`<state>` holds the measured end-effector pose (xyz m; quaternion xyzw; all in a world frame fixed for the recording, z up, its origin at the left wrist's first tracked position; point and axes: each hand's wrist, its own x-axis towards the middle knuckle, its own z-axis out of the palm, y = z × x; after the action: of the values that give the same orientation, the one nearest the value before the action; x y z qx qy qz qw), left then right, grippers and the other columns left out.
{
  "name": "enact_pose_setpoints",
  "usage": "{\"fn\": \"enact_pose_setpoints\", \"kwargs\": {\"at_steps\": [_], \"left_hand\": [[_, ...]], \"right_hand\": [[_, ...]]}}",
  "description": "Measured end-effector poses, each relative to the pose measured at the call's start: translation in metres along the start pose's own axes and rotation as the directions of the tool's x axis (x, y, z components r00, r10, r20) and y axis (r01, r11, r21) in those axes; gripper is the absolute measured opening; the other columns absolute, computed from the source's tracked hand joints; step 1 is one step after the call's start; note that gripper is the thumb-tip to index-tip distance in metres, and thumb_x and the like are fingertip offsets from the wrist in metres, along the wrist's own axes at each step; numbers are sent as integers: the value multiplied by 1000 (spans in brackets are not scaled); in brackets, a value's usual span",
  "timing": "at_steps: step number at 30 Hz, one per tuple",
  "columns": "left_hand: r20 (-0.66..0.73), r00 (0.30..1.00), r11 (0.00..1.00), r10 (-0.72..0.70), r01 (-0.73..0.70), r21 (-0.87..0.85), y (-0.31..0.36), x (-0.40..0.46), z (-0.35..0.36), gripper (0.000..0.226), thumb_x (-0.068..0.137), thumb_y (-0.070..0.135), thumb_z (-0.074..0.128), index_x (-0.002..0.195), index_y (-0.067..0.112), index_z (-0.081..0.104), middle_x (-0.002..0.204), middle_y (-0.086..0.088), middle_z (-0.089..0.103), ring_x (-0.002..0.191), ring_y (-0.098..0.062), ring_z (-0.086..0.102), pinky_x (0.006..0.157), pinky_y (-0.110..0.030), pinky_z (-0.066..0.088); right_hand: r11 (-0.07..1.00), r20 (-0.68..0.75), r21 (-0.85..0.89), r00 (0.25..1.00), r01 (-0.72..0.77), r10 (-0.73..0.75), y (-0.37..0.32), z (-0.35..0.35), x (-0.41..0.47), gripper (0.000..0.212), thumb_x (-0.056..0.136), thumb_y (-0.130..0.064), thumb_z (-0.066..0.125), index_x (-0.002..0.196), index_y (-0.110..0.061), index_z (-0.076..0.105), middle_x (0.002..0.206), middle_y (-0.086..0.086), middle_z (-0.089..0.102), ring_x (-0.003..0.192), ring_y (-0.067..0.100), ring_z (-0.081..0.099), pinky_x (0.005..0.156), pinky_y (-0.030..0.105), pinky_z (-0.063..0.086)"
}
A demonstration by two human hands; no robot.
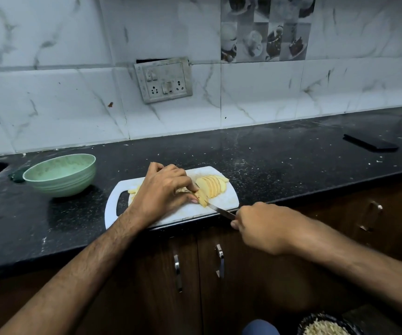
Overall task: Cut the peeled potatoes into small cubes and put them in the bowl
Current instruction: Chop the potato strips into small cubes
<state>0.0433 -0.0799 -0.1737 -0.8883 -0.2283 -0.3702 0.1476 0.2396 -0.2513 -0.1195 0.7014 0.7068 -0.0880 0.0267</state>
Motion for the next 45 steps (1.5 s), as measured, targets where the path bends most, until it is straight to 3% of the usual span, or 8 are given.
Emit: {"fn": "enact_pose_setpoints", "kwargs": {"at_steps": [7, 12, 16, 21, 30, 40, 42, 45], "left_hand": [[97, 995, 999, -26, 29, -38, -3, -5, -7, 17, 85, 48, 68, 94, 33, 69, 89, 19, 62, 87, -7, 59, 81, -40, 33], [150, 988, 999, -29, 35, -40, -7, -11, -14, 12, 86, 45, 69, 93, 36, 69, 89, 19, 65, 89, -2, 60, 83, -38, 31], [173, 985, 998, 14, -5, -56, -6, -13, -18, 10, 88, 43, 68, 94, 36, 71, 89, 21, 66, 87, -1, 60, 84, -36, 32], [209, 978, 1000, 19, -13, -28, -9, -14, -22, 21, 93, 52, 58, 98, 36, 71, 92, 21, 67, 91, 0, 60, 84, -37, 34], [163, 986, 998, 22, -14, -54, -10, -21, -18, 24, 94, 52, 60, 96, 35, 77, 95, 20, 71, 92, -4, 63, 85, -41, 37], [169, 985, 1000, 27, -24, -19, -8, -21, -19, 25, 96, 53, 57, 98, 35, 75, 93, 21, 69, 92, -4, 62, 87, -42, 36], [168, 985, 999, 37, -38, 5, -8, -20, -19, 23, 97, 51, 56, 97, 35, 73, 92, 20, 68, 90, -3, 61, 87, -42, 37], [175, 982, 997, 73, -76, 14, -13, -8, -23, 20, 98, 47, 54, 99, 32, 67, 91, 18, 66, 87, -6, 61, 82, -39, 38]], "right_hand": [[998, 71, -59, 997, 19, -15, 18, -28, 0, 33, 104, -42, 40, 106, -17, 62, 111, 9, 65, 100, 27, 61, 74, 32, 40], [997, 95, -49, 994, 52, -47, 31, -38, -1, 36, 103, -45, 42, 73, -27, 49, 76, -7, 54, 74, 13, 53, 73, 33, 40], [997, 61, -15, 995, 75, -74, 33, -39, 6, 39, 103, -45, 42, 71, -23, 50, 71, -5, 54, 67, 10, 52, 69, 34, 41], [997, 48, -22, 996, 75, -73, 28, -33, 17, 39, 103, -47, 41, 74, -23, 51, 78, -5, 56, 82, 19, 58, 82, 39, 49], [988, -81, -137, 993, 72, -83, 6, -10, 36, 37, 103, -46, 33, 108, -20, 59, 115, 7, 63, 102, 29, 61, 75, 37, 40], [968, -26, -245, 997, 64, -73, -8, -26, 32, 28, 102, -35, 38, 115, -17, 55, 118, 7, 61, 88, 26, 53, 73, 35, 38], [978, 37, -186, 996, 90, -85, 5, -38, 30, 27, 103, -40, 40, 102, -19, 57, 109, 6, 64, 85, 23, 54, 73, 34, 39], [993, 89, 61, 990, 104, -109, 35, -57, 26, 38, 102, -44, 45, 77, -18, 55, 67, -1, 60, 59, 15, 52, 60, 29, 41]]}}
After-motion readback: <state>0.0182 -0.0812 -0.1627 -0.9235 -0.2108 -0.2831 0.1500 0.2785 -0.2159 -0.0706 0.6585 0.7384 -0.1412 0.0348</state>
